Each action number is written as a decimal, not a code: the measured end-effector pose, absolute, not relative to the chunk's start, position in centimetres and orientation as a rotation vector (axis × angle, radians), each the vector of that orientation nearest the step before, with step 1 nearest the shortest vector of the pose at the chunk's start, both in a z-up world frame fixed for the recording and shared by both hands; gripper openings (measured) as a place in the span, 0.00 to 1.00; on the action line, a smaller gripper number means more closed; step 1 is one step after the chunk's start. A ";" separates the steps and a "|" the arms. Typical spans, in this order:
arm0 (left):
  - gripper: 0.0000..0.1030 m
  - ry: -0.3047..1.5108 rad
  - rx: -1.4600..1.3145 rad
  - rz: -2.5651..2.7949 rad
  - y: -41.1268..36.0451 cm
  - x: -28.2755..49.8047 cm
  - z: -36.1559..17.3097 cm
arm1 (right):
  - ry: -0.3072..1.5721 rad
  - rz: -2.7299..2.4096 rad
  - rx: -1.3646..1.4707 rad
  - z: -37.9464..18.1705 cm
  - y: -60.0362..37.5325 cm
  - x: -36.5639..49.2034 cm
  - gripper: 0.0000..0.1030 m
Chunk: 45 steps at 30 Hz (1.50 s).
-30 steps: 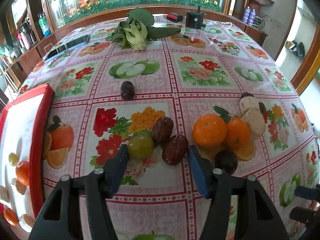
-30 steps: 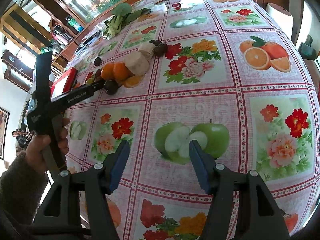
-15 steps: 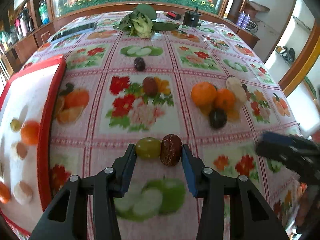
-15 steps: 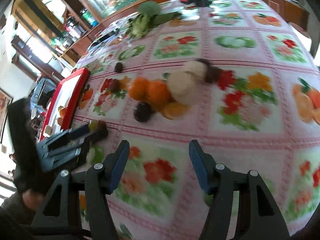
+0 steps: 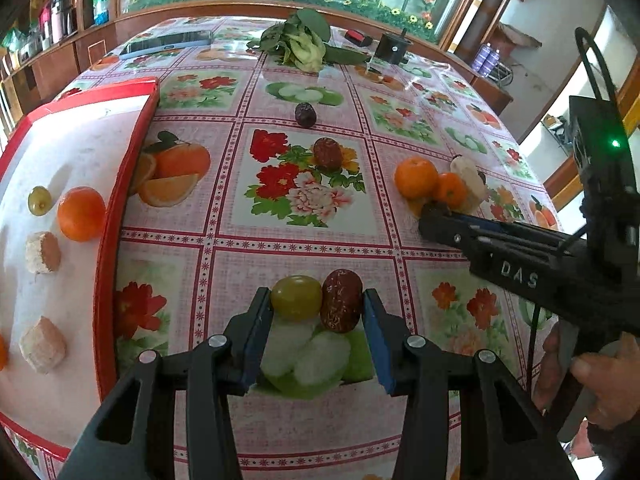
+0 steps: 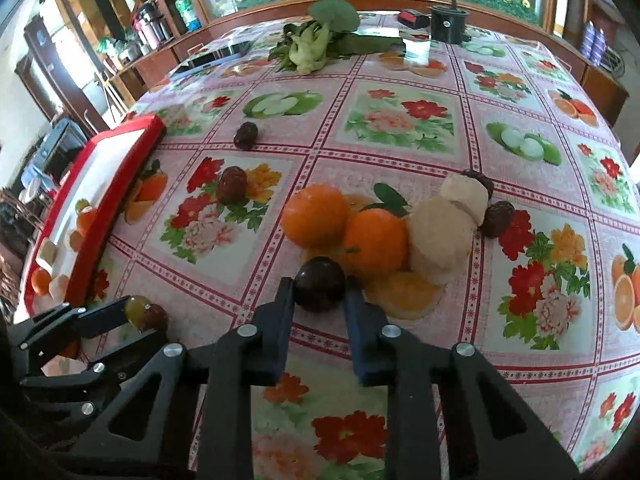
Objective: Organize fruits
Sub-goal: 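Grasp a green grape with the left tool while the right tool grasps a dark purple grape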
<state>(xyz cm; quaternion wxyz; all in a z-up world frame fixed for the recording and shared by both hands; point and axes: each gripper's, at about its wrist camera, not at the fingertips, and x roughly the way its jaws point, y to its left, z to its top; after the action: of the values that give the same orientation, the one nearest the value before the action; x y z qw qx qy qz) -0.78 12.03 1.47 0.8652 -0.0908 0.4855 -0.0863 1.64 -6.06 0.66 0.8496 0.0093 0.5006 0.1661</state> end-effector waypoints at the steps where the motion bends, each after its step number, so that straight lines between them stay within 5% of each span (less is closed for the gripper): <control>1: 0.44 1.011 -0.185 -0.185 12.0 -0.8 1.4 | 1.058 0.347 0.027 0.7 -6.3 1.6 0.26; 26: 0.48 1.003 -0.244 -0.315 12.6 -2.6 2.1 | 1.093 0.322 0.046 0.8 -9.2 -3.0 0.26; 40: 0.49 1.032 -0.052 -0.344 11.5 -1.6 1.4 | 1.093 0.355 0.043 0.8 -9.4 -2.9 0.26; 45: 0.41 1.035 -0.010 -0.334 10.9 -1.7 1.4 | 1.086 0.355 0.009 0.8 -9.0 -2.9 0.27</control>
<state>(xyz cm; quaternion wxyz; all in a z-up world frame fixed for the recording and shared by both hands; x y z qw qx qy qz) -1.71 10.85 1.43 0.8556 -0.0048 0.4926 -0.1591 -2.87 -9.02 0.80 0.8411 0.0044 0.5140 0.1681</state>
